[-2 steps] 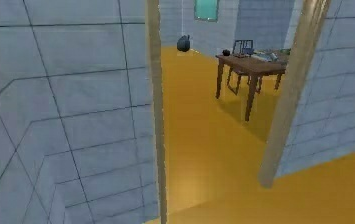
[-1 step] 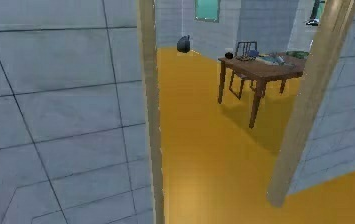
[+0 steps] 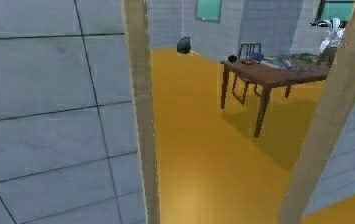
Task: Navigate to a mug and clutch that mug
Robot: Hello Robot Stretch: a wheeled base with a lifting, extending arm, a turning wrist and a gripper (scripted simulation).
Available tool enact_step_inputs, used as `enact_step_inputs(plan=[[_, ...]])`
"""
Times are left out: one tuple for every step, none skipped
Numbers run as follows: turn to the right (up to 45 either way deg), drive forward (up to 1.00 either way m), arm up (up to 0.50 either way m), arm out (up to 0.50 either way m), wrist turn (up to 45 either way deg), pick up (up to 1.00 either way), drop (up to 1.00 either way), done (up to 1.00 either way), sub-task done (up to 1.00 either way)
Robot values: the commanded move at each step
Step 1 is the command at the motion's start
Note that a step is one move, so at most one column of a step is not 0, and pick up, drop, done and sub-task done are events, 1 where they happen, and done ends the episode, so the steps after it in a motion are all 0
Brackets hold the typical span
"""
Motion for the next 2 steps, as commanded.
enact_step_inputs(plan=[[27.0, 0.00, 0.00, 0.00, 0.0, 0.00, 0.00, 0.00, 0.00], [0.0, 0.65, 0.00, 0.00, 0.0, 0.00, 0.00, 0.00, 0.00]])
